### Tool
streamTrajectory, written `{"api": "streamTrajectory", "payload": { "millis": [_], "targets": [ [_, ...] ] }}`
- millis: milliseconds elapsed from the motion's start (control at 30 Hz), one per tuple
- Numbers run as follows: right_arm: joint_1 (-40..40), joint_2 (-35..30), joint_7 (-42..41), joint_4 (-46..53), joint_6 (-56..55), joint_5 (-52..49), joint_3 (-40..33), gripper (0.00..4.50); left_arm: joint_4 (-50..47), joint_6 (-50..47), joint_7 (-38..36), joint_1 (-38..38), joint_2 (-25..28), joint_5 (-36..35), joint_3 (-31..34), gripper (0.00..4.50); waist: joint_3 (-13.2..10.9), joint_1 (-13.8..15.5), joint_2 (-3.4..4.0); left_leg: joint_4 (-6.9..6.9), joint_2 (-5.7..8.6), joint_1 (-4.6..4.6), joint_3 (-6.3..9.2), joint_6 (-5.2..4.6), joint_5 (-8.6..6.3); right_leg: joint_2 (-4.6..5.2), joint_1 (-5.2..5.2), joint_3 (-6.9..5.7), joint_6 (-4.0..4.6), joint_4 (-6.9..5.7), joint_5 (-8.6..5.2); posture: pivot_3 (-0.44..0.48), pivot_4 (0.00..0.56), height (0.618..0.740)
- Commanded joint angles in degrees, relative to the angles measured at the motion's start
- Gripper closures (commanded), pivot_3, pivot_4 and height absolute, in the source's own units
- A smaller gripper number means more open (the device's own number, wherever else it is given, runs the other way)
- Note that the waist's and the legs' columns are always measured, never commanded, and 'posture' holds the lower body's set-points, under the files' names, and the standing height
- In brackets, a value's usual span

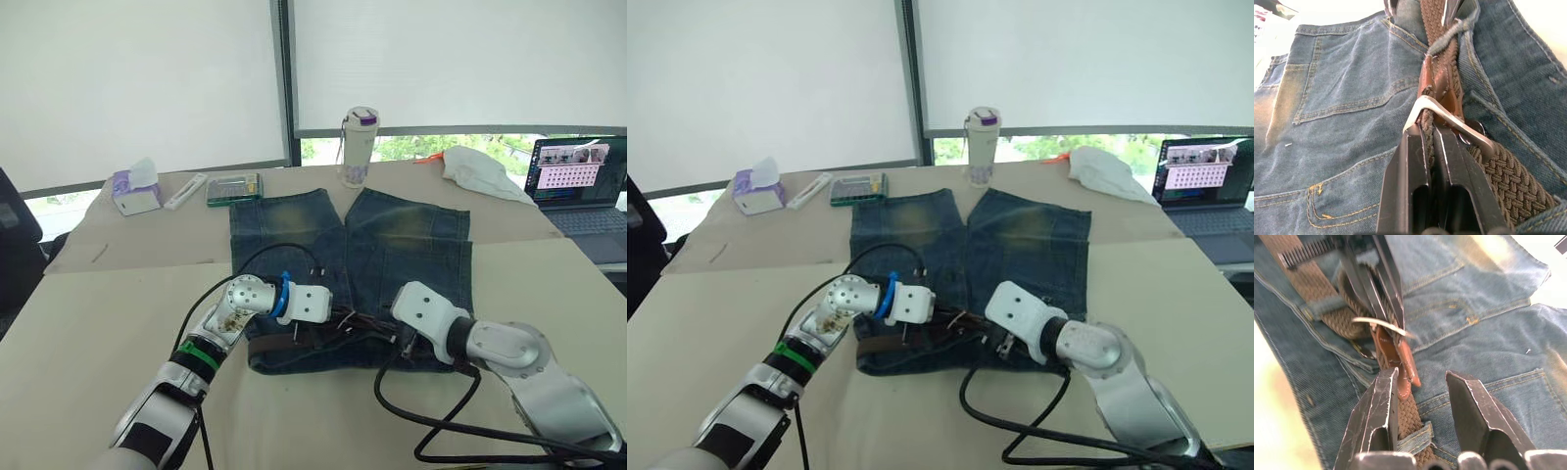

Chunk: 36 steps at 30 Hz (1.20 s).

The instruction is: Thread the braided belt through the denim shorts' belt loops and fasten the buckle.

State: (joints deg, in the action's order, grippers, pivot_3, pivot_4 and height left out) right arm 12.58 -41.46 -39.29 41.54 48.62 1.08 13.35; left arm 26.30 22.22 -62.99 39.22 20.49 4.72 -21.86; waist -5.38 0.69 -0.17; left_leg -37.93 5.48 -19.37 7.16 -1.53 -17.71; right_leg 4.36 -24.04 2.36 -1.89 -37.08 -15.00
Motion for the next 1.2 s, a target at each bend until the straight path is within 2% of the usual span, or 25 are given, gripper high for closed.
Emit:
{"api": "streamTrajectory", "payload": {
  "millis": [33,333,433,533,633,700,767,833,933,1033,1067,1200],
  "targets": [
    [2.2,0.1,1.2,-1.2,-2.3,1.6,2.0,2.74,-3.0,-0.9,0.2,0.2,-0.2,-1.8,1.0,4.5,0.0,0.0,0.0,0.0,0.0,-0.01,0.0,0.0,0.0,0.01,0.0,-0.01,0.0,0.0,0.0,0.0,0.15,0.74],
    [4.3,-0.1,1.2,-4.9,-5.2,3.7,4.6,2.74,-6.4,-3.0,-0.3,-0.9,-0.2,-2.5,1.0,4.5,0.0,0.0,0.0,0.0,0.0,-0.01,0.01,0.0,0.0,0.01,0.0,0.0,0.0,0.01,0.0,0.0,0.15,0.74],
    [4.9,0.1,0.8,-5.3,-5.7,3.8,5.3,3.51,-6.8,-3.1,-0.4,-1.1,-0.3,-2.4,0.8,4.5,0.0,0.0,0.0,0.0,0.0,-0.01,0.01,0.0,0.0,0.01,-0.01,0.0,0.0,0.0,0.0,0.0,0.15,0.74],
    [5.2,0.4,0.7,-5.2,-5.8,3.6,5.6,4.47,-7.0,-3.2,-0.4,-1.1,-0.4,-2.4,0.8,4.5,0.0,0.0,0.0,0.0,0.0,-0.01,0.01,0.0,0.0,0.01,0.0,-0.01,0.0,0.01,0.0,0.0,0.15,0.74],
    [4.6,-0.2,0.3,-4.5,-6.0,3.5,5.4,4.47,-7.8,-4.8,-1.3,-1.4,-0.5,-3.8,1.2,4.5,0.0,0.0,0.0,0.0,0.0,-0.01,0.01,0.0,0.0,0.01,0.0,0.0,0.0,0.01,0.0,0.0,0.15,0.74],
    [3.7,-1.3,0.1,-3.6,-6.1,3.8,4.8,4.5,-11.0,-12.0,-3.4,-2.3,-0.5,-8.4,2.6,3.75,0.0,0.0,0.0,0.0,0.0,-0.01,0.0,0.0,0.0,0.01,-0.01,0.0,0.0,0.0,0.0,0.0,0.15,0.74],
    [2.3,-2.7,0.2,-2.5,-6.1,4.2,3.9,4.5,-16.1,-25.8,-4.2,-3.6,0.1,-16.0,5.9,3.16,0.0,0.0,0.01,0.0,0.0,-0.04,0.02,0.0,0.0,0.02,-0.02,-0.01,0.0,0.0,0.0,0.0,0.15,0.74],
    [0.9,-4.2,0.3,-1.5,-6.1,4.5,2.7,4.5,-21.0,-38.5,-7.2,-6.0,3.3,-23.6,8.6,2.48,0.0,-0.2,0.01,0.0,-0.01,-0.04,0.03,-0.01,-0.01,0.0,-0.03,0.0,0.0,-0.01,0.0,0.0,0.15,0.74],
    [-0.4,-5.3,0.4,-0.7,-6.2,4.3,1.2,4.5,-25.3,-47.0,-12.3,-10.1,9.1,-28.0,8.6,1.46,0.1,-0.8,0.1,0.05,-0.05,0.04,0.03,-0.01,-0.01,-0.05,-0.04,0.0,0.0,-0.03,0.0,0.0,0.15,0.74],
    [-2.1,-6.0,0.7,-0.4,-6.3,4.4,-0.1,4.5,-26.7,-48.2,-13.9,-13.4,12.2,-27.0,6.6,2.09,0.1,-0.5,0.11,0.07,-0.06,0.07,0.04,-0.01,-0.01,-0.05,-0.01,-0.02,0.0,-0.01,0.0,0.0,0.15,0.74],
    [-2.8,-6.3,0.9,-0.3,-6.4,4.6,-0.5,4.5,-26.4,-46.8,-14.4,-14.4,13.1,-25.3,5.2,2.45,0.1,-0.2,0.11,0.06,-0.06,0.06,0.05,-0.01,-0.01,-0.05,-0.02,-0.03,0.0,0.01,0.0,0.0,0.15,0.74],
    [-6.5,-8.2,1.0,1.3,-7.1,5.2,-3.5,4.5,-18.5,-34.9,-11.4,-16.6,13.7,-14.8,0.1,3.78,0.1,0.8,0.1,0.03,0.04,0.06,0.04,-0.01,-0.01,-0.01,0.03,-0.02,0.0,0.34,0.0,0.0,0.15,0.74]
  ]
}}
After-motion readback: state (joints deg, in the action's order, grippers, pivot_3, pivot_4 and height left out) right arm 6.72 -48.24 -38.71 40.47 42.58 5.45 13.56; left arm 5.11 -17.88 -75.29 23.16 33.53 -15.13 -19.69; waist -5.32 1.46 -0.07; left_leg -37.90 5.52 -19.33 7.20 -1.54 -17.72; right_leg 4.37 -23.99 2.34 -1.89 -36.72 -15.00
